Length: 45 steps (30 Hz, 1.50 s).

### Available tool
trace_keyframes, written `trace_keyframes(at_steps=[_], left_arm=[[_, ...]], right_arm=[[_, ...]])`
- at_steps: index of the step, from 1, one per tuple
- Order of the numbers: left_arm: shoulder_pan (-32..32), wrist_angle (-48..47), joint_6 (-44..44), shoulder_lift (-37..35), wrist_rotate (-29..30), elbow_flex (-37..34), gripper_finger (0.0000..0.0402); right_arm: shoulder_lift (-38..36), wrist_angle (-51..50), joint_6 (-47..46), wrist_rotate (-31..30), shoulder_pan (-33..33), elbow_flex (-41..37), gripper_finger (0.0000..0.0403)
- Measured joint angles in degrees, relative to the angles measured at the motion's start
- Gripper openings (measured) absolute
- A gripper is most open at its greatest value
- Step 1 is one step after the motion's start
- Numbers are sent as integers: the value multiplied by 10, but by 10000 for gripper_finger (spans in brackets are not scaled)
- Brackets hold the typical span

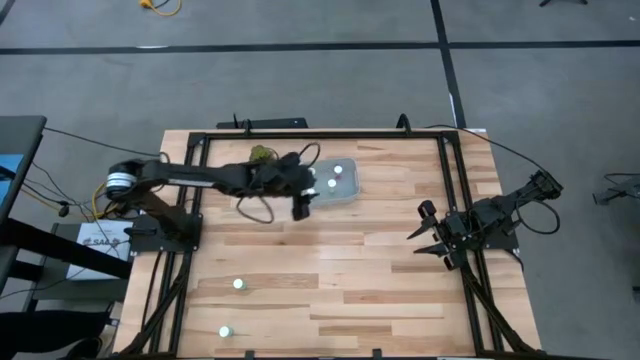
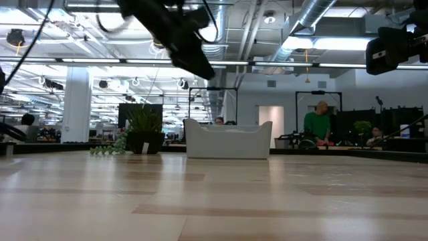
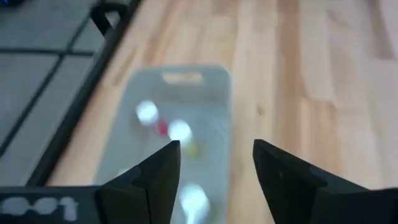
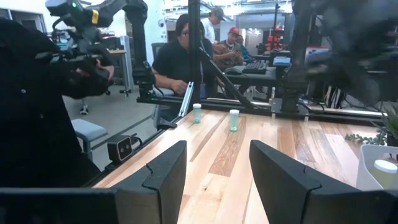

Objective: Pick and place pill bottles into a basket
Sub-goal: Put the top blue pill bottle into the bin

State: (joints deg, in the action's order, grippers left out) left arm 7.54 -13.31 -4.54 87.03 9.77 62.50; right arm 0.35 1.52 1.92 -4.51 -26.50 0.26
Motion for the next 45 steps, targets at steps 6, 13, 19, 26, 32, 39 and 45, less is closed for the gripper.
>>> trace_keyframes(at_steps=[6, 13, 19, 26, 32, 39, 45], left_arm=[[-86, -140, 93, -69, 61, 0, 193], [-222, -280, 263, -92, 128, 0, 193], [-311, -375, 436, -91, 68, 0, 193], [-394, -402, 553, -91, 24, 0, 193], [-435, -401, 632, -91, 11, 0, 192], [-466, -403, 684, -61, 7, 0, 192], [-477, -409, 704, -16, -21, 0, 192]], right_arm=[[0, 1, 0, 0, 0, 0, 168], [0, 0, 0, 0, 0, 0, 168], [0, 0, 0, 0, 0, 0, 168], [0, 0, 0, 0, 0, 0, 168], [0, 0, 0, 0, 0, 0, 168], [0, 0, 0, 0, 0, 0, 168], [0, 0, 0, 0, 0, 0, 168]])
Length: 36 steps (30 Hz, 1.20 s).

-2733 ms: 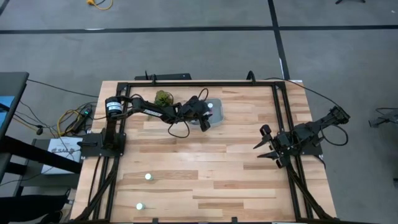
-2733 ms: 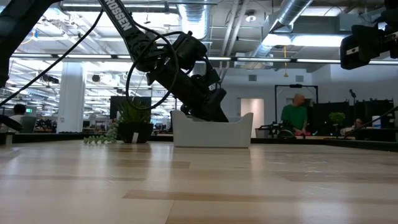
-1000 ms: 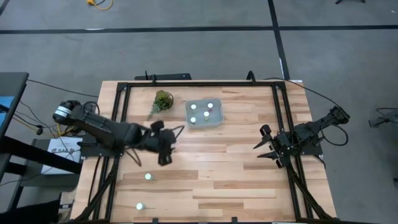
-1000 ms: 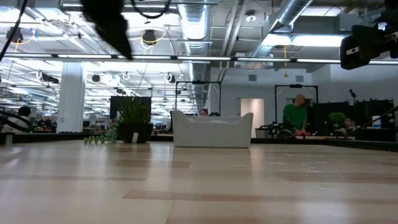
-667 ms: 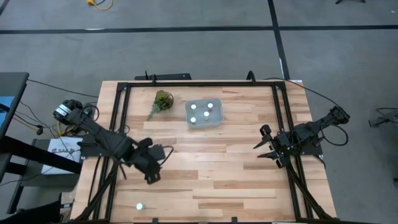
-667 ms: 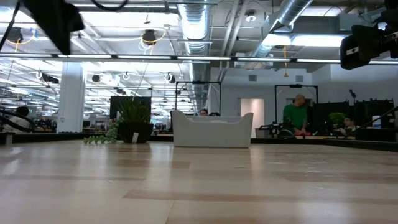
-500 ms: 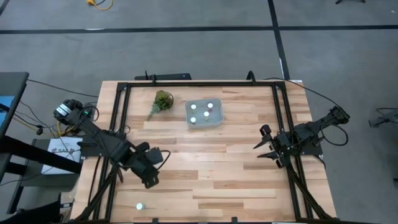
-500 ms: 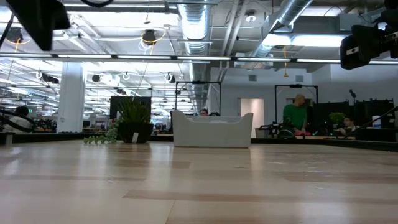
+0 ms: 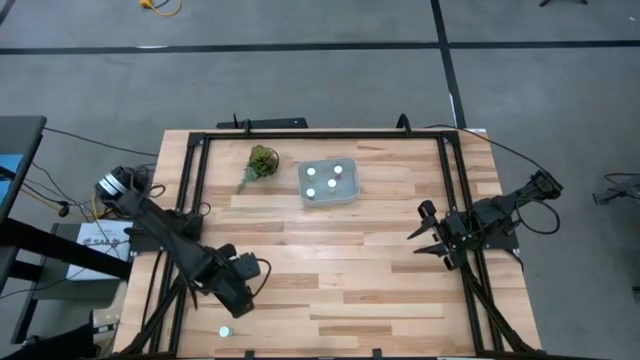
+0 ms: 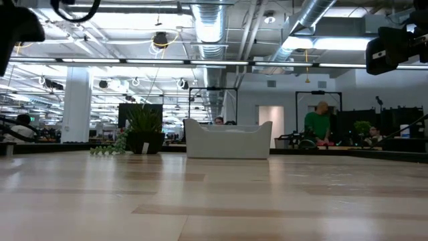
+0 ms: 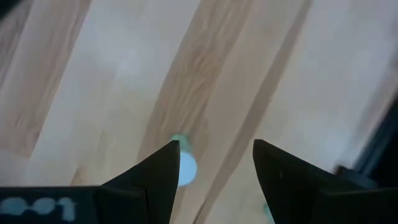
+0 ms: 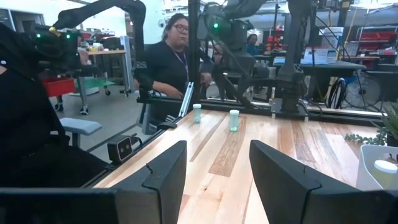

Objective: Pick and place pill bottles into a basket
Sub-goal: Put the top blue pill bottle into the bin

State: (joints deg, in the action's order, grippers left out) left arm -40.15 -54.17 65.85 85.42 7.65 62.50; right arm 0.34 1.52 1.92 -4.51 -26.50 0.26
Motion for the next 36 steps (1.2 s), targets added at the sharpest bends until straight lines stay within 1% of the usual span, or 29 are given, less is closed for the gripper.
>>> trace_keyframes(at_steps=[7, 15, 27, 36], left_arm=[[-10, -30, 37, 27, -14, 0, 192], [-13, -61, 69, 29, -8, 0, 192], [-13, -51, 73, 29, 8, 0, 192], [-17, -54, 61, 75, -8, 0, 192]], right_arm=[[0, 0, 0, 0, 0, 0, 168], [0, 0, 0, 0, 0, 0, 168], [0, 0, 0, 0, 0, 0, 168], [0, 0, 0, 0, 0, 0, 168]])
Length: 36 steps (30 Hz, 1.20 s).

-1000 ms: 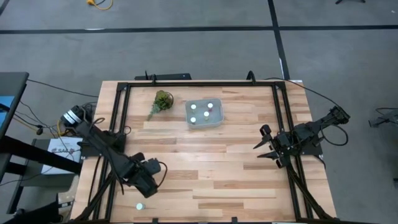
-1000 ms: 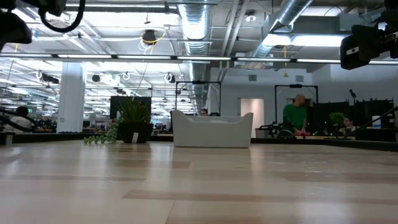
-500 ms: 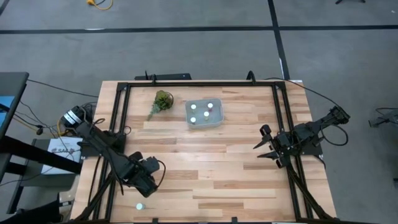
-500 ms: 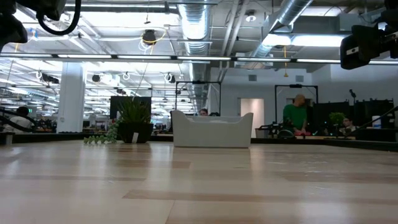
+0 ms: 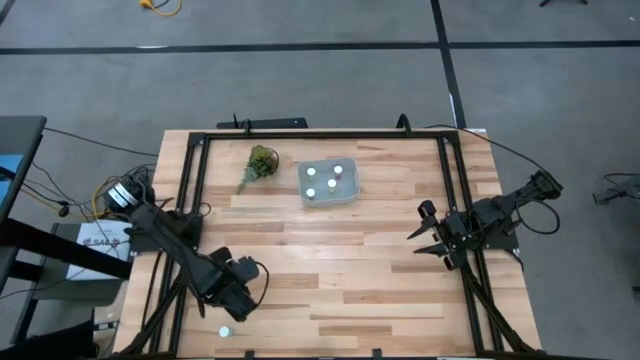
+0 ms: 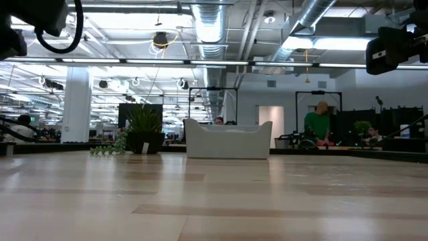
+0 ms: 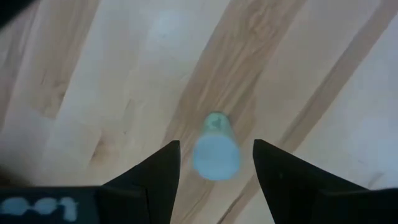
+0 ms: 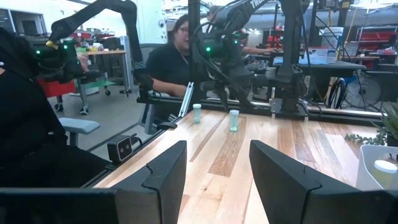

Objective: Pick and place pill bottles into a basket
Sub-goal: Put the top blue pill bottle into the bin

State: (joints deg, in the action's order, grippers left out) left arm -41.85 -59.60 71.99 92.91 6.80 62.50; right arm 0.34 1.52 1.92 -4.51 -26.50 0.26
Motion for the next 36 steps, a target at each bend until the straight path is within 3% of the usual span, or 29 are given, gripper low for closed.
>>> trace_keyframes(at_steps=[13, 21, 30, 36], left_arm=[[-2, -29, 15, 0, -4, -1, 192], [-2, 36, 14, 0, -30, -56, 192], [-2, 40, 5, 0, -12, -61, 192], [-2, 41, 1, 0, -10, -61, 156]], right_arm=[[0, 0, 0, 0, 0, 0, 168], [0, 0, 0, 0, 0, 0, 168], [0, 0, 0, 0, 0, 0, 168], [0, 0, 0, 0, 0, 0, 168]])
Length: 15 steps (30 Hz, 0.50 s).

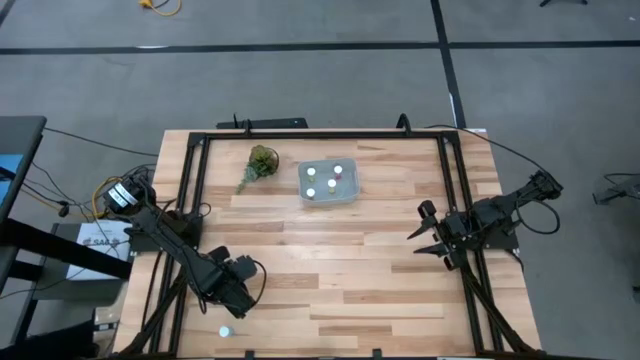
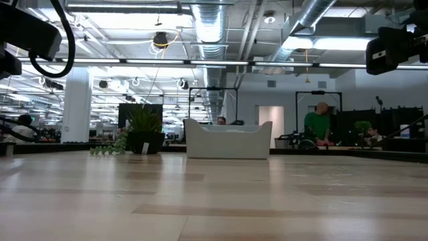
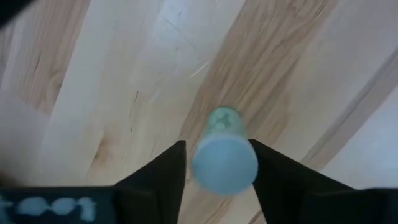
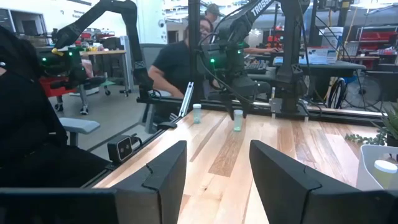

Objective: Pick and place pill bottles into a basket
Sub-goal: Put the top blue pill bottle into the bin

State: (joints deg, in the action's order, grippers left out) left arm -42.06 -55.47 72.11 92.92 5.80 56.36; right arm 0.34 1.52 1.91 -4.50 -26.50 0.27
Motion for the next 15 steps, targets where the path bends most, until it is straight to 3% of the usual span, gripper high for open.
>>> trace_keyframes(at_steps=[7, 15], left_arm=[[0, 30, -22, 0, 32, 0, 87], [21, 40, -32, 0, 89, 0, 106]], right_arm=[[0, 0, 0, 0, 0, 0, 168], [0, 0, 0, 0, 0, 0, 168]])
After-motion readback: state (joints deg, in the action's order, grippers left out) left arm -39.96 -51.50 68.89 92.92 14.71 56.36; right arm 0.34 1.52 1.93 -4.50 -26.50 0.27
